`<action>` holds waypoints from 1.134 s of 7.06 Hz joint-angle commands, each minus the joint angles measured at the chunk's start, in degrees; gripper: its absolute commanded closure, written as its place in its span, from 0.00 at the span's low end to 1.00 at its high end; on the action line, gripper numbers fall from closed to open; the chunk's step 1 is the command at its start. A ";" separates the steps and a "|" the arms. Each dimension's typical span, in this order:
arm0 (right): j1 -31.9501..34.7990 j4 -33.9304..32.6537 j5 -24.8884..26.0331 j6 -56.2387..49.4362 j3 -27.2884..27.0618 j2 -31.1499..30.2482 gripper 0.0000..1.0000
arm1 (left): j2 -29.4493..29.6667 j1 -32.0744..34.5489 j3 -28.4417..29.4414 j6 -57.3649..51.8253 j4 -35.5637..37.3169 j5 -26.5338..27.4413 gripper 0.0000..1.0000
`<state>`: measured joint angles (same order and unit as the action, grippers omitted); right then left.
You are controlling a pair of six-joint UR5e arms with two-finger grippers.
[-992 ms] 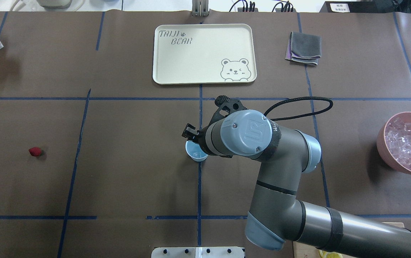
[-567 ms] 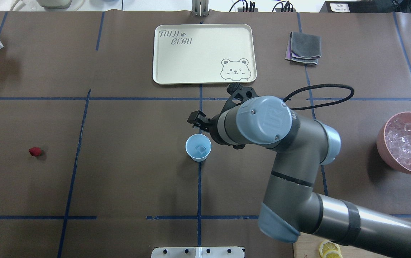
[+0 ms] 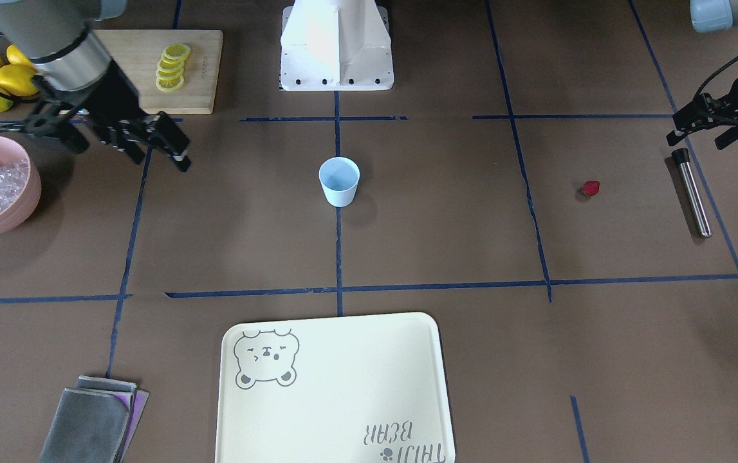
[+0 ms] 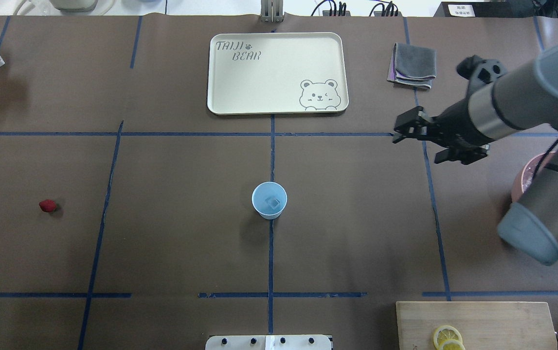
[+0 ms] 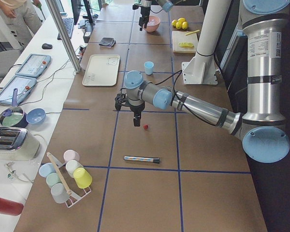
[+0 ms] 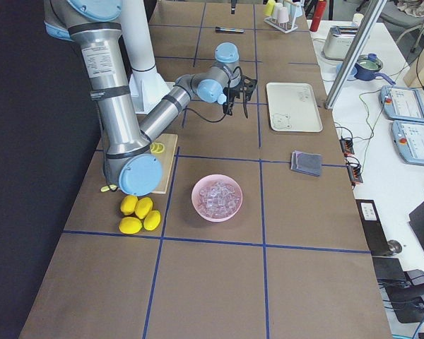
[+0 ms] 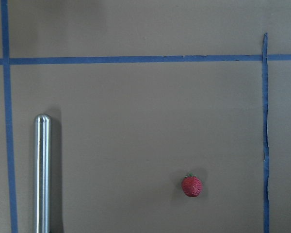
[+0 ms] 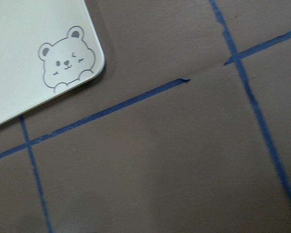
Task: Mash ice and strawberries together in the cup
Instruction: 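Move the empty right gripper back over the pink bowl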
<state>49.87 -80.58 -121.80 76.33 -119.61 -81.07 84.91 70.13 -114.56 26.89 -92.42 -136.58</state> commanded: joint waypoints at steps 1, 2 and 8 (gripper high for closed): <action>6.44 0.16 -1.24 -20.25 -0.80 -13.62 0.01 | -0.09 -0.25 -0.23 0.27 -0.04 0.09 0.00; 8.90 -0.01 -1.24 -26.69 0.34 -17.51 0.01 | -0.09 -0.25 -0.23 0.27 -0.04 0.09 0.00; 14.47 0.16 -6.69 -14.92 10.54 -18.16 0.02 | -0.62 -0.08 -1.11 0.35 -0.04 0.09 0.00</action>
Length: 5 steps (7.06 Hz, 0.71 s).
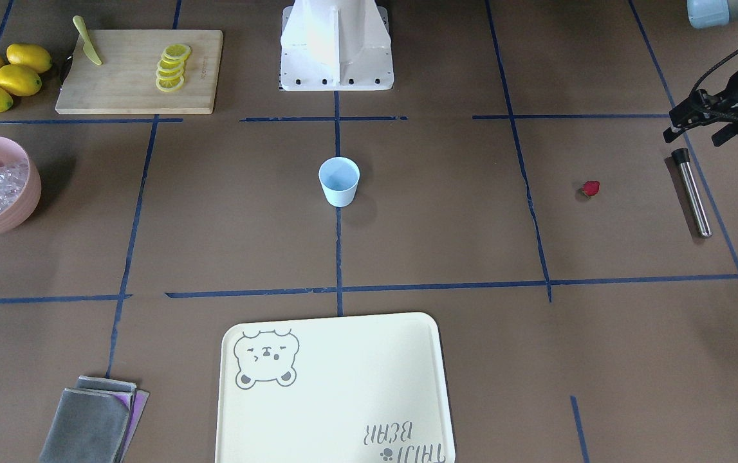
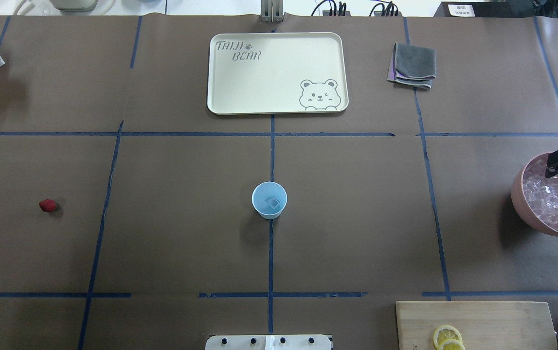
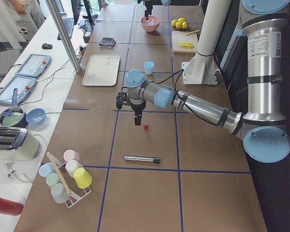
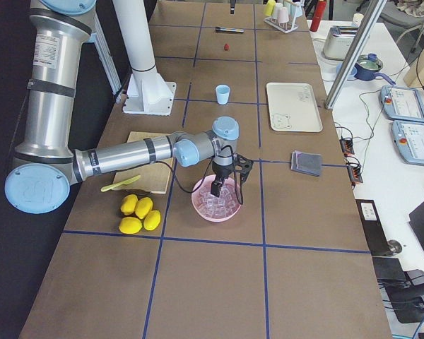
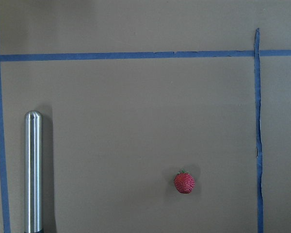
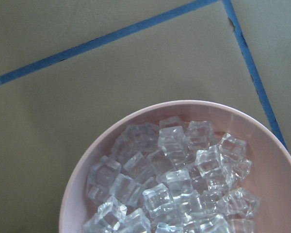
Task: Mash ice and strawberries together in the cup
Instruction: 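Move the empty right gripper back over the pink bowl, then lower the right gripper into the ice and grasp another cube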
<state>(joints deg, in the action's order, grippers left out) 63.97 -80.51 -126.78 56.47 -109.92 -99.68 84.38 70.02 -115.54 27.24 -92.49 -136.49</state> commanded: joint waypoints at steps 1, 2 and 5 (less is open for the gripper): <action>0.37 1.39 -1.72 4.79 0.94 0.28 0.02 | -0.09 0.12 -0.13 0.00 0.03 0.00 0.00; 0.28 3.23 -1.63 5.22 2.68 0.37 0.02 | -0.09 0.12 -0.13 0.00 -0.06 0.00 0.00; 0.28 5.18 -1.37 12.20 4.19 -0.43 0.02 | -0.18 0.21 -0.74 0.00 0.03 0.09 0.00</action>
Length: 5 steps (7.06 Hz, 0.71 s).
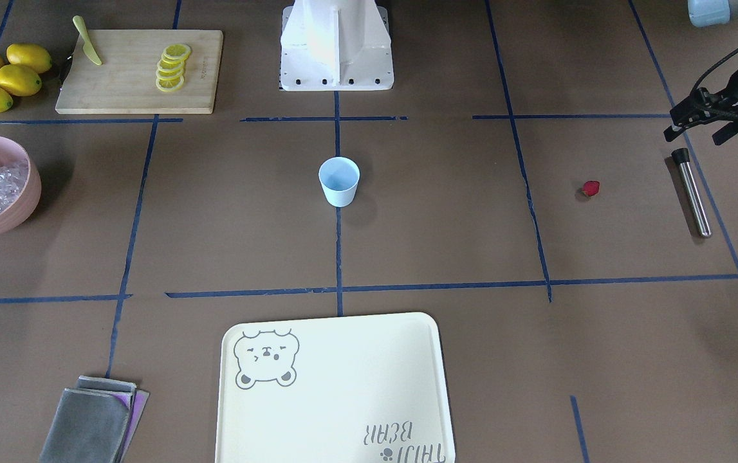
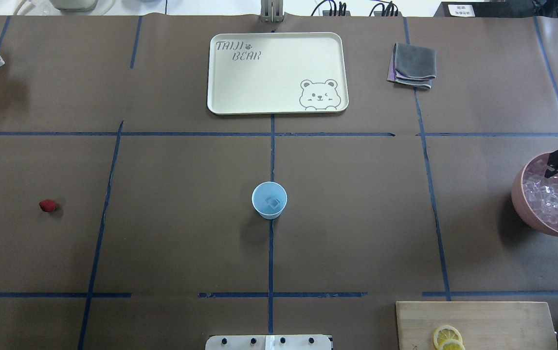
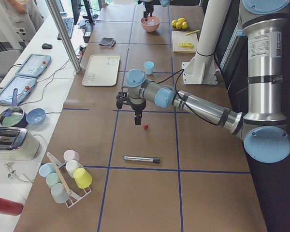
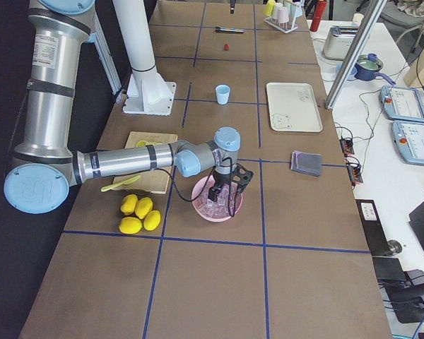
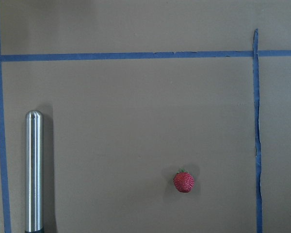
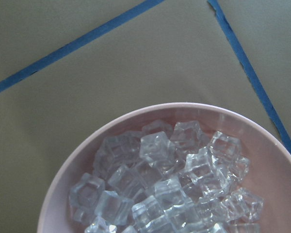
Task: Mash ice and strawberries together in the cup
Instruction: 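Lower the right gripper into the ice and grasp another cube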
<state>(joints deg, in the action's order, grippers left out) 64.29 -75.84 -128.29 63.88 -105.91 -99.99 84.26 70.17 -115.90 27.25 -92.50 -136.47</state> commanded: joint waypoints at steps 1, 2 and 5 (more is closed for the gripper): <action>-0.04 0.69 0.23 9.03 -0.35 -0.11 0.02 | -0.06 0.14 -0.46 0.00 0.04 0.06 0.00; 0.05 0.70 0.32 12.90 -0.27 -0.29 0.02 | -0.14 0.23 -0.90 0.00 0.04 0.06 0.00; 0.05 18.66 0.23 22.75 6.03 -6.17 0.04 | -0.23 0.32 -1.25 -0.09 0.22 1.37 0.00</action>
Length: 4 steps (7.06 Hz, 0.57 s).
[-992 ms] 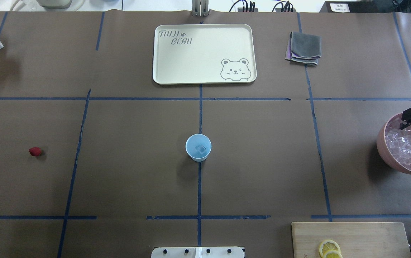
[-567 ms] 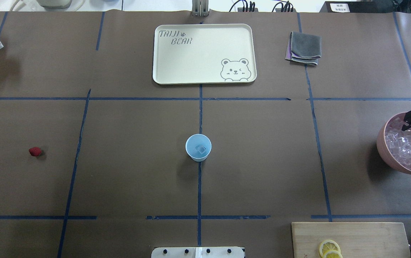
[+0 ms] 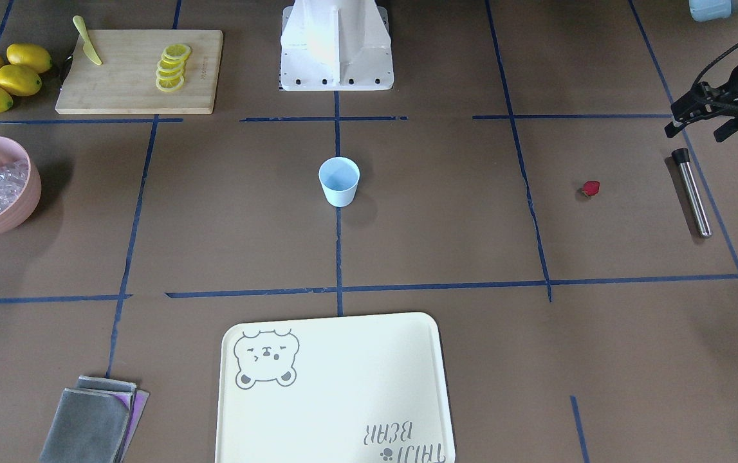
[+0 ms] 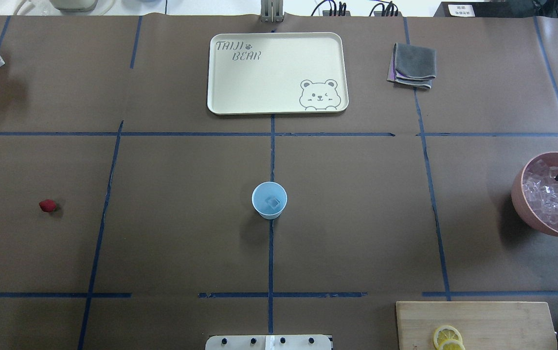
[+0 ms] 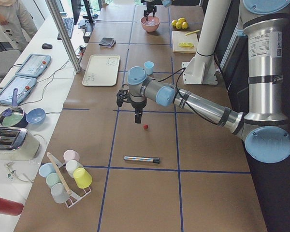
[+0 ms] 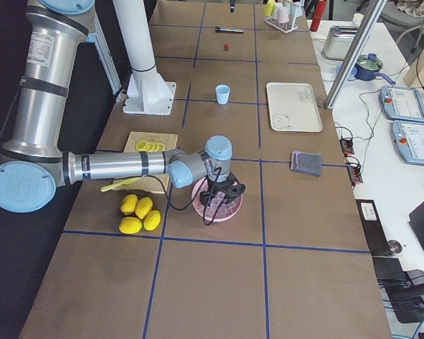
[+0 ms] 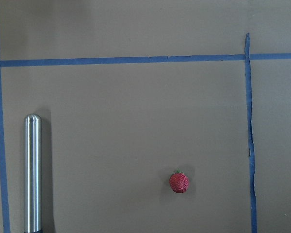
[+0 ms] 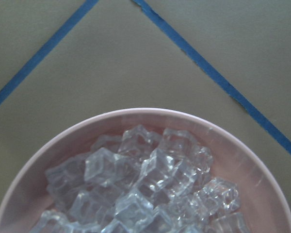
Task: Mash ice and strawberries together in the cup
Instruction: 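Lower the right gripper into the ice and grasp another cube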
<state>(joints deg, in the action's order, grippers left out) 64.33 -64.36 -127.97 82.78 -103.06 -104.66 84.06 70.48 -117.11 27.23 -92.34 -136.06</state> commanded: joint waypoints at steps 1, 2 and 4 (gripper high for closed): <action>-0.08 8.71 -0.08 6.31 4.52 -1.43 0.04 | -0.03 0.10 -0.39 -0.07 0.06 1.93 0.00; -0.08 8.73 -0.43 7.38 4.10 -0.91 0.04 | -0.03 0.19 -0.48 -0.07 0.15 1.94 0.00; 0.00 8.47 -0.79 9.05 1.39 -1.08 0.04 | -0.12 0.19 -0.40 -0.07 0.23 1.94 0.00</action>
<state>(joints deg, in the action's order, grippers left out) 64.27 -55.82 -128.58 90.46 -100.13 -105.70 83.96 70.64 -117.54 27.16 -92.15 -134.17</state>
